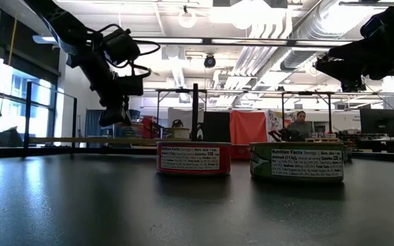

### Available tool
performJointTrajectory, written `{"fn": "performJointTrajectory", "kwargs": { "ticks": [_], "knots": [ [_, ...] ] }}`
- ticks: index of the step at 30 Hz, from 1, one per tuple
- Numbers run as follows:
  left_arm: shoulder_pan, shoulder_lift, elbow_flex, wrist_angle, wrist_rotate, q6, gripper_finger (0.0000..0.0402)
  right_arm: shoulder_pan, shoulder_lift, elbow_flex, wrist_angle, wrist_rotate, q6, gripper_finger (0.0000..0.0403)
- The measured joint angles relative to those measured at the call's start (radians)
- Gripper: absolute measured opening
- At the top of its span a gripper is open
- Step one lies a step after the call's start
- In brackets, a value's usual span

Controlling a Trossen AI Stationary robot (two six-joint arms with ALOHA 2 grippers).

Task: Stack canned seafood by type on shelf
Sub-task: Put the pink blue tuna can on the shelf, then put the red tuna can on the shelf

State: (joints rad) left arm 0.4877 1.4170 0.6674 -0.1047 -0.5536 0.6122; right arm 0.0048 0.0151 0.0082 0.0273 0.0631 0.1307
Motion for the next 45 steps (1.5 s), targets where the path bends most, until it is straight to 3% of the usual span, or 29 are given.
{"fn": "performJointTrajectory", "kwargs": {
  "ticks": [4, 10, 16, 21, 25, 30, 33, 37, 40, 45],
  "knots": [
    [0.000, 0.001, -0.001, -0.002, -0.016, 0.001, 0.0009, 0.000, 0.000, 0.000, 0.000, 0.000, 0.000, 0.0224],
    [0.002, -0.006, 0.017, -0.027, 0.004, -0.008, 0.0064, 0.000, 0.000, 0.000, 0.000, 0.000, 0.000, 0.0224],
    [0.001, -0.071, 0.081, -0.168, 0.004, -0.086, 0.0112, 0.000, 0.000, 0.000, 0.000, 0.000, 0.000, 0.0224],
    [0.001, -0.177, 0.074, -0.189, -0.001, -0.280, 0.0122, 0.000, 0.000, 0.000, 0.000, 0.000, 0.000, 0.0224],
    [-0.030, -0.278, -0.010, -0.129, 0.066, -0.417, 0.0113, 0.000, 0.000, 0.000, 0.000, 0.000, 0.000, 0.0224],
    [-0.178, -0.384, -0.163, 0.094, 0.222, -0.550, 0.0093, 0.000, 0.000, 0.000, 0.000, 0.000, 0.000, 0.0224],
    [-0.332, -0.408, -0.240, 0.249, 0.240, -0.598, 0.0081, 0.000, 0.000, 0.000, 0.000, 0.000, 0.000, 0.0224],
    [-0.526, -0.405, -0.300, 0.401, 0.157, -0.600, 0.0065, 0.000, 0.000, 0.000, 0.004, 0.008, 0.000, 0.0224],
    [-0.640, -0.405, -0.309, 0.418, 0.070, -0.593, 0.0056, 0.000, 0.000, 0.000, 0.024, 0.041, 0.000, 0.0224],
    [-0.750, -0.405, -0.310, 0.418, -0.098, -0.608, 0.0048, 0.000, 0.003, 0.000, 0.107, 0.034, 0.003, 0.0224]
  ]
}}
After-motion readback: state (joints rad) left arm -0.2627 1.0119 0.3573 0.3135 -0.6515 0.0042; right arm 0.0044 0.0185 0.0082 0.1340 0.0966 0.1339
